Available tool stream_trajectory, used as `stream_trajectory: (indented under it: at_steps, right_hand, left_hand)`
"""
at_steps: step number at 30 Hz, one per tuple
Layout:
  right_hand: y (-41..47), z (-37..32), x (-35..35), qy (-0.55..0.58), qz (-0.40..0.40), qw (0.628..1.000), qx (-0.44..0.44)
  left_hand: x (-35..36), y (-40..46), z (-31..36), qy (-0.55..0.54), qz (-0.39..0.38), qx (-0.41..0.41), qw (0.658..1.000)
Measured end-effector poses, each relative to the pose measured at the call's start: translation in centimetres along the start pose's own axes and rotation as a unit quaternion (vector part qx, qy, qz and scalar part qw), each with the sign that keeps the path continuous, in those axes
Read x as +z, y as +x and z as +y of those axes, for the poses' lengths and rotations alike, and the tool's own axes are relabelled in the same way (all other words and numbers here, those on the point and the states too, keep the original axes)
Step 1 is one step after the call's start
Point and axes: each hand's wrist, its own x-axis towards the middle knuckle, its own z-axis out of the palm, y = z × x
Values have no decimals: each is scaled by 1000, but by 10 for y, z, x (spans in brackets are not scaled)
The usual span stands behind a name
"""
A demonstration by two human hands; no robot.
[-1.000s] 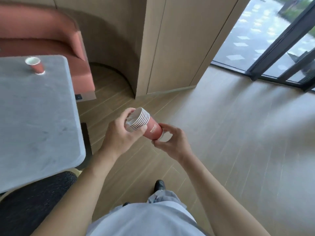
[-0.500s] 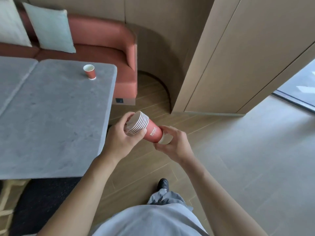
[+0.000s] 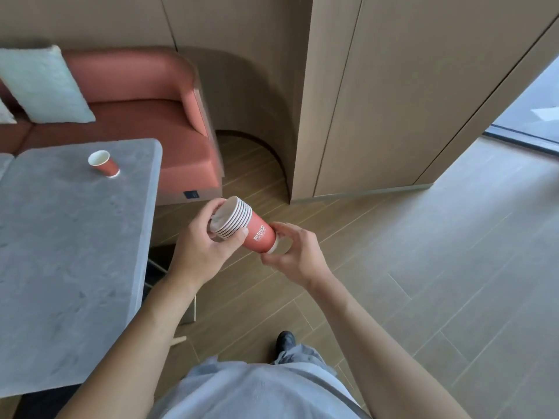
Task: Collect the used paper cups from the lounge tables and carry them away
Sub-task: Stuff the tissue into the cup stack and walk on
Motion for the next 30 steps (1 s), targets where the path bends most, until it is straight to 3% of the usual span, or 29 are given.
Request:
stream_trajectory:
  at_steps: [11, 17, 30]
  right_hand:
    - [87, 21, 9, -7, -38, 999, 6]
    - [164, 3, 49, -20, -68, 997, -19]
    - [343, -80, 143, -50, -96, 993, -41]
  left_hand:
    - [1, 73, -29, 6, 10, -39, 999]
    - [-39, 126, -63, -28, 48, -61, 997]
    - [-181, 269, -125, -46, 106, -28, 993]
